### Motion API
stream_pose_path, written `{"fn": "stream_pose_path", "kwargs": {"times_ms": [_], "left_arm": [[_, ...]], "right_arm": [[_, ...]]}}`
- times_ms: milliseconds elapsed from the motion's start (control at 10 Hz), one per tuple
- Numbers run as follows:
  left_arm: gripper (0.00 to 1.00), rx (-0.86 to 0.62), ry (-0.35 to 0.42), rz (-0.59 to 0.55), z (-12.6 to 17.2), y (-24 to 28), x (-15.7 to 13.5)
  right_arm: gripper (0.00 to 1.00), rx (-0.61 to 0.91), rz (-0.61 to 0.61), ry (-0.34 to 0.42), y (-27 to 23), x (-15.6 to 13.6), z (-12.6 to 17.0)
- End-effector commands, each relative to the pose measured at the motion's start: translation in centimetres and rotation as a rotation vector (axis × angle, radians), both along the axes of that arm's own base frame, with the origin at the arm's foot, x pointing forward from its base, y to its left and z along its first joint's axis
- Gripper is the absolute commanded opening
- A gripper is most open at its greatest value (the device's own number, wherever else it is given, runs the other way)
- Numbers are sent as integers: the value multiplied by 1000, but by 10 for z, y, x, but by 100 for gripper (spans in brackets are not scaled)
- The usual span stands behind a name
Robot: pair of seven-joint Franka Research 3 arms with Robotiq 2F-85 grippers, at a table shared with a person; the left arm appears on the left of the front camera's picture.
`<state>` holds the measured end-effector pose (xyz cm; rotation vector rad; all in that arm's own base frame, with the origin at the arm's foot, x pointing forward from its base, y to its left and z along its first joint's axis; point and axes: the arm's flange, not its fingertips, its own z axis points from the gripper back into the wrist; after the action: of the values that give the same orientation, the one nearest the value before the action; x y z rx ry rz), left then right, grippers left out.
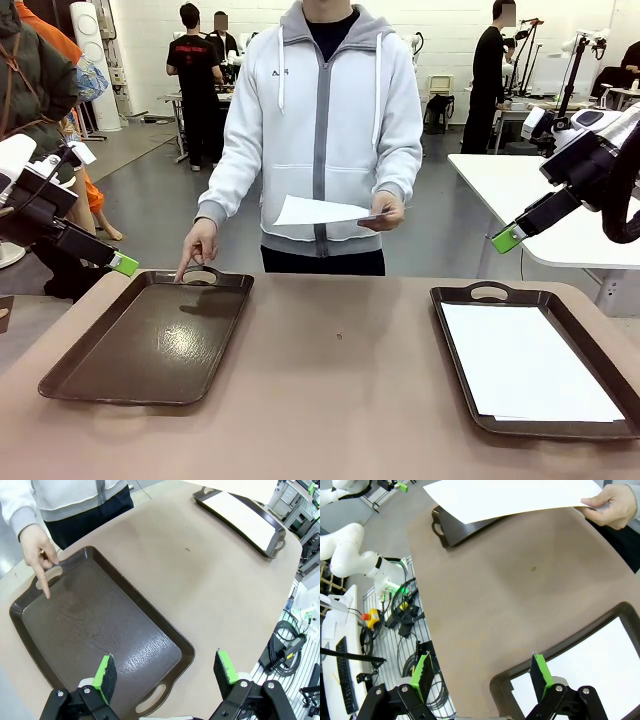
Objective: Sort the A4 documents.
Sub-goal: Receive the A4 Paper.
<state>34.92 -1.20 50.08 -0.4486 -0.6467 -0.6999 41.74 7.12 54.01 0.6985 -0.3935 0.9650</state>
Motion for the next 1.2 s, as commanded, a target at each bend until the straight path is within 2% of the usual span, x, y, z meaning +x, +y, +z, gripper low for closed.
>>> {"fn": "stream_pose_path", "kwargs": {"times_ms": [0, 1100], "left_arm": [[100, -13, -8, -19, -2, 2, 1], [100, -13, -8, -19, -2, 2, 1]], "right_arm": [[100, 8, 6, 0, 0, 0, 1], [100, 8, 6, 0, 0, 0, 1]]}}
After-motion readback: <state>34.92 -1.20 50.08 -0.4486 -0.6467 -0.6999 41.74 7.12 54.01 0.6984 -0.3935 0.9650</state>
